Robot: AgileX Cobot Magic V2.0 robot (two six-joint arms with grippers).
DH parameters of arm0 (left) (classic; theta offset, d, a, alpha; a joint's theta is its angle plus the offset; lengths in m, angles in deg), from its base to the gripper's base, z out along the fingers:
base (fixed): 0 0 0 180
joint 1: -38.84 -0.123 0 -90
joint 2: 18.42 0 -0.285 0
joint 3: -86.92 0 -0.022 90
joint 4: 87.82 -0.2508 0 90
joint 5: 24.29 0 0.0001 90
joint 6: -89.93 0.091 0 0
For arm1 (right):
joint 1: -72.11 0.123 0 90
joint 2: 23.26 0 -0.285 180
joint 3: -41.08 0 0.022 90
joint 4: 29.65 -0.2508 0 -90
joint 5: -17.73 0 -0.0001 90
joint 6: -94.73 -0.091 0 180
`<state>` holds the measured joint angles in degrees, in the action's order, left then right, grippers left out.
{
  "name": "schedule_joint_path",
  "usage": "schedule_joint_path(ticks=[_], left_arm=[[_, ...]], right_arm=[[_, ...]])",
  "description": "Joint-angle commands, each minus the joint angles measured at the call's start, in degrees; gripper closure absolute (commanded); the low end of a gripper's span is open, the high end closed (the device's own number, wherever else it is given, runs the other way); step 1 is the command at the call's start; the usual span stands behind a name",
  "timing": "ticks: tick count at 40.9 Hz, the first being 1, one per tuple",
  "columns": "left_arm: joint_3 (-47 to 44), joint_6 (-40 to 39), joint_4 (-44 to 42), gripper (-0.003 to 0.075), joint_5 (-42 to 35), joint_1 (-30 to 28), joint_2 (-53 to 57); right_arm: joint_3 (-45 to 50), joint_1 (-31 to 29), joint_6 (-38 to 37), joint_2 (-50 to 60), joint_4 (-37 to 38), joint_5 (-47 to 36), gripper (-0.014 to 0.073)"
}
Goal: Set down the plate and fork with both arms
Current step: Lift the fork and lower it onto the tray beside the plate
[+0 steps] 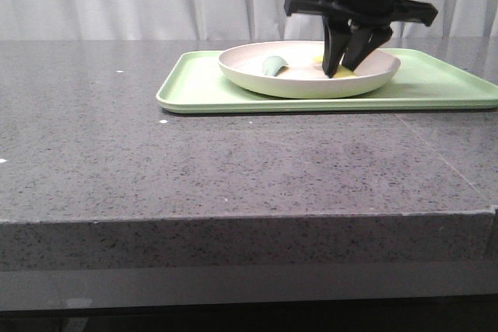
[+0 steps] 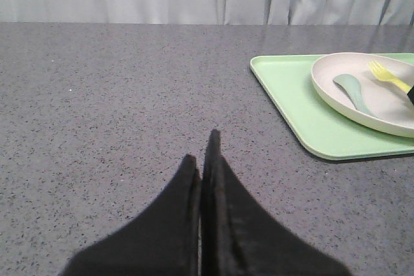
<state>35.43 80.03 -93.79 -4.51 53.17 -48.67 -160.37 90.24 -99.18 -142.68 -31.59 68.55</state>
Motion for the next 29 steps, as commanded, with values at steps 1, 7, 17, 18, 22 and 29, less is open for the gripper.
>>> schedule_joint_path(ticks=[1,7,17,18,22,29], left_arm=[[1.7,-0.5,-0.1,0.0738,-4.7,-0.1,-0.3],[1.7,-0.5,-0.1,0.0738,-4.7,-0.1,-0.3],[1.7,-0.5,-0.1,0.0738,-4.7,-0.1,-0.3],[1.7,-0.5,-0.1,0.0738,-4.7,-0.1,-0.3],[1.7,-0.5,-0.1,0.0738,-4.7,-0.1,-0.3],[1.7,-0.5,-0.1,0.0738,-4.7,-0.1,-0.3]], right_arm=[[-2.9,-0.7,0.2,5.6,0.6,-1.9,0.0557],[-3.3,-2.4,0.2,7.4,0.6,-1.7,0.0557],[-3.3,-8.3,0.2,8.8,0.6,1.2,0.0557],[-3.3,-8.9,0.2,8.8,0.6,1.5,0.0557],[-3.3,-11.3,0.3,8.8,0.7,2.5,0.0557],[-3.3,-13.5,1.3,7.1,0.9,3.3,0.0557]])
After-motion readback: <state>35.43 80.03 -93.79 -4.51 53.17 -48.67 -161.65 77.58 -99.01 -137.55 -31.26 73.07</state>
